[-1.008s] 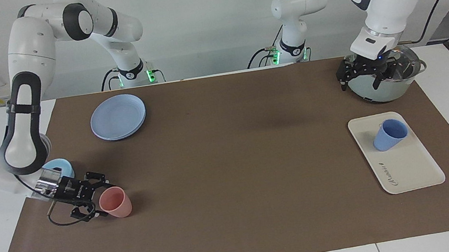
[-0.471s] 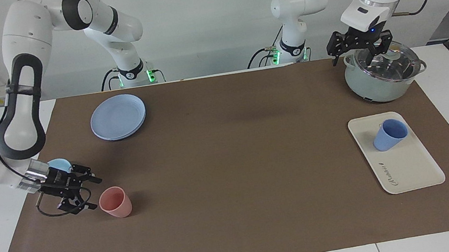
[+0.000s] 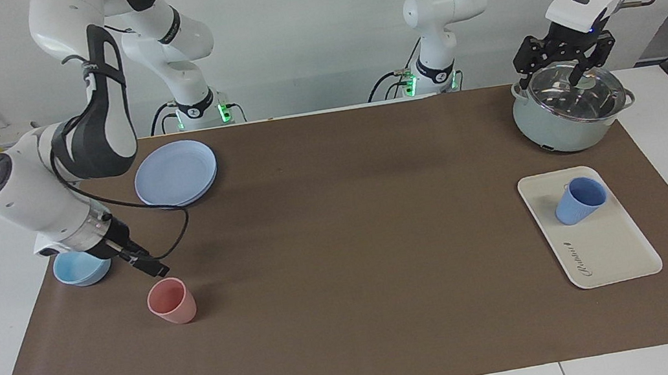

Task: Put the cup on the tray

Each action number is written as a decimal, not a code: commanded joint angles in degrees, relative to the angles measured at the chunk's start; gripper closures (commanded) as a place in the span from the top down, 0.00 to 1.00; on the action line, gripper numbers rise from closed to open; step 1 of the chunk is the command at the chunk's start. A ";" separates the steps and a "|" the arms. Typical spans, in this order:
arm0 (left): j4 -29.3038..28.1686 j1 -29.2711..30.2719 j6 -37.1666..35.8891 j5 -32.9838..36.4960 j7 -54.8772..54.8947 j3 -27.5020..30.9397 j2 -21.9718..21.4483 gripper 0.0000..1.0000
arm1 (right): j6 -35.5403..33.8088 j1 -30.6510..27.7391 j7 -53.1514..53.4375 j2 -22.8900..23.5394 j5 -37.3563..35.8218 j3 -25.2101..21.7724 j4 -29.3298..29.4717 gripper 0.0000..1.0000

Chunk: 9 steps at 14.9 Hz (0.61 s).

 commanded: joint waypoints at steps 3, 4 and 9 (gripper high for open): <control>-1.40 0.39 -0.87 -0.39 2.46 -0.22 -1.00 1.00 | -5.25 3.60 -10.27 -6.56 -7.96 0.32 -1.91 1.00; -2.10 -0.04 -0.43 -0.39 2.46 -0.23 -1.43 1.00 | -5.96 5.00 -10.54 -7.79 -9.37 0.32 -1.91 1.00; -3.25 -2.07 0.36 -0.38 3.07 1.53 -1.44 1.00 | -10.01 5.81 -11.51 -14.56 -11.32 0.49 -1.73 1.00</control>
